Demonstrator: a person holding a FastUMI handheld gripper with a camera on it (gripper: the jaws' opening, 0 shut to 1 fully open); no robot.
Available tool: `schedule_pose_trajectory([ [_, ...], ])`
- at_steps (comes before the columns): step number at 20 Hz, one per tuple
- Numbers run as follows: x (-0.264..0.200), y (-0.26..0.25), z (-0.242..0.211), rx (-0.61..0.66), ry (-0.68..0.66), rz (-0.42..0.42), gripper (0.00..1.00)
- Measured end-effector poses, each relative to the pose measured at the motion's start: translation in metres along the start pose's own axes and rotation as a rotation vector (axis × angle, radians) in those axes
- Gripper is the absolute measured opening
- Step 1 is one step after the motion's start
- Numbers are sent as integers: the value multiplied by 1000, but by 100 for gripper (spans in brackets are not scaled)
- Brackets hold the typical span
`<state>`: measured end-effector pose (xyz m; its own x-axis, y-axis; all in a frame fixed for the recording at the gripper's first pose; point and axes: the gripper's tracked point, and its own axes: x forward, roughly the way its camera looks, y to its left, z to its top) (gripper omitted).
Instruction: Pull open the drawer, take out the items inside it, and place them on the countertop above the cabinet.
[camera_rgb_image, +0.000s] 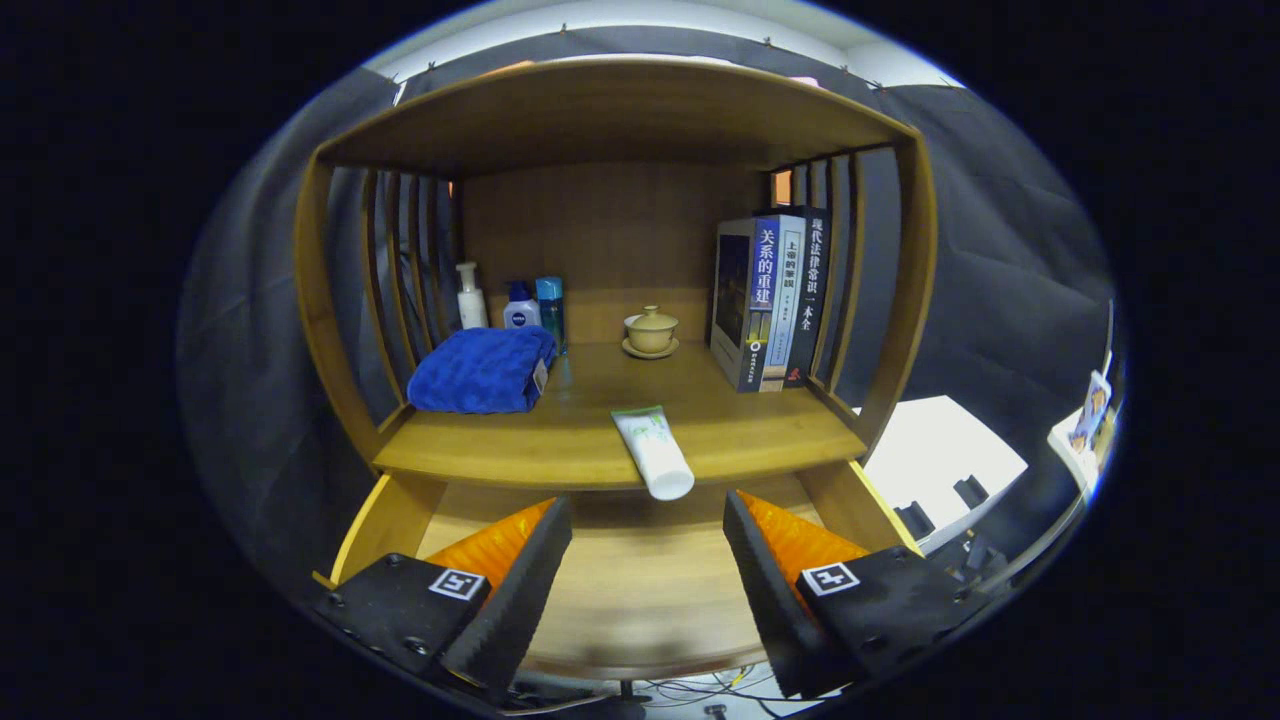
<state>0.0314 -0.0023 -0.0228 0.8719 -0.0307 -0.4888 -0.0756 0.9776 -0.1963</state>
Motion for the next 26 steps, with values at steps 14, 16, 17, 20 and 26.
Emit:
schedule_pose_trajectory([
  [14, -69, -2, -80, 44, -172, 4, 98],
  [16, -101, -13, -86, 78, -178, 17, 98],
  [17, -99, -16, -88, 84, -177, 15, 98],
  [20, -97, -21, -95, 71, -164, 4, 98],
  [26, -87, -20, -110, 79, -129, 5, 98],
])
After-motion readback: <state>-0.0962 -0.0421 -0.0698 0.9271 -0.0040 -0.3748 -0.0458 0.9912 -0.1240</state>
